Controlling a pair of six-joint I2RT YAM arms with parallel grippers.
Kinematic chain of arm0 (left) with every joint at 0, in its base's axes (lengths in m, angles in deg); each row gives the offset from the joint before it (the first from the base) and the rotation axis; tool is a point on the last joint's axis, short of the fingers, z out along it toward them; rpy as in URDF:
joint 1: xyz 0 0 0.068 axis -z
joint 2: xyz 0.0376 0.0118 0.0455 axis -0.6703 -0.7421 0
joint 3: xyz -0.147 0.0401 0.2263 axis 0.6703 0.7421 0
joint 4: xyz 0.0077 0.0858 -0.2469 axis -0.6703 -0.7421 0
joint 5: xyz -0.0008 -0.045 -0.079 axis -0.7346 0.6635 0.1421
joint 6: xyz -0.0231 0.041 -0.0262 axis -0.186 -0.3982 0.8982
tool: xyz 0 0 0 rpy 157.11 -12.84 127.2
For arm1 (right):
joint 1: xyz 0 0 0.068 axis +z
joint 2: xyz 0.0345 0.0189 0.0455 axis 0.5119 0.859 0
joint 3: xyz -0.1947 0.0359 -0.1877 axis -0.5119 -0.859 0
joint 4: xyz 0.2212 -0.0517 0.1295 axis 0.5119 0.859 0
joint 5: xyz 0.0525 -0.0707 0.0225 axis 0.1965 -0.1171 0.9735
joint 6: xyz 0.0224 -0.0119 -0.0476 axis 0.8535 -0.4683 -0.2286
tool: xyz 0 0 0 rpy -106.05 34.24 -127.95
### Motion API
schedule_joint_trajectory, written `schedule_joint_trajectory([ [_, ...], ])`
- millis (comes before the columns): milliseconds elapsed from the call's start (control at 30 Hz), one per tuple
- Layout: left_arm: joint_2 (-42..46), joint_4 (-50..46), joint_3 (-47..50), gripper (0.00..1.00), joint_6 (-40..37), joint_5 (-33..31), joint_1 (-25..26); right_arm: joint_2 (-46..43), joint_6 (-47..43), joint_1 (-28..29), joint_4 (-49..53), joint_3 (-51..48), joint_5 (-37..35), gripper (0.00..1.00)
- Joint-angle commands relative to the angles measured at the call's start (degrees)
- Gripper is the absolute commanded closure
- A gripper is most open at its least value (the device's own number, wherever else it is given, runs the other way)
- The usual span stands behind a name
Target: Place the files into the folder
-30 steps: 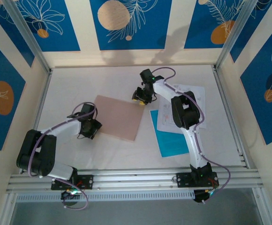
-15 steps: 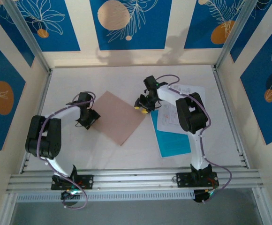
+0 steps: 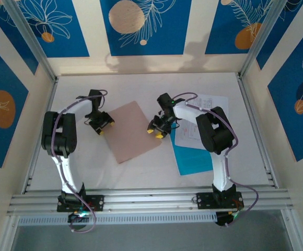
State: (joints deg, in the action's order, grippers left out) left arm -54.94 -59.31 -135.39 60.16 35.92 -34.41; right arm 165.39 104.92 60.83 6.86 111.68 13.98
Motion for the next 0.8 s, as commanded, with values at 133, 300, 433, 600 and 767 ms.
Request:
schedule_joint_trajectory([
  [133,-7.5,24.5,-7.9,0.43,-2.2,13.5,3.3,-1.0,2.8,2.4,2.0,-1.6,6.7,0.53],
  [300,-8.4,24.8,-11.8,0.43,-1.8,12.2,5.0,-1.5,4.0,2.5,1.4,-2.0,6.6,0.53],
  [433,-5.9,19.7,-13.3,0.44,-1.4,6.3,5.8,-4.4,3.8,1.7,1.3,-2.9,2.6,0.53],
  [600,2.9,17.0,-6.9,0.44,1.7,-0.3,6.8,-9.8,3.0,-0.2,0.3,-5.5,-2.0,0.53],
  [767,12.9,14.5,1.9,0.42,7.4,-2.4,10.2,-13.1,2.4,-1.9,-1.3,-9.1,-4.5,0.52],
])
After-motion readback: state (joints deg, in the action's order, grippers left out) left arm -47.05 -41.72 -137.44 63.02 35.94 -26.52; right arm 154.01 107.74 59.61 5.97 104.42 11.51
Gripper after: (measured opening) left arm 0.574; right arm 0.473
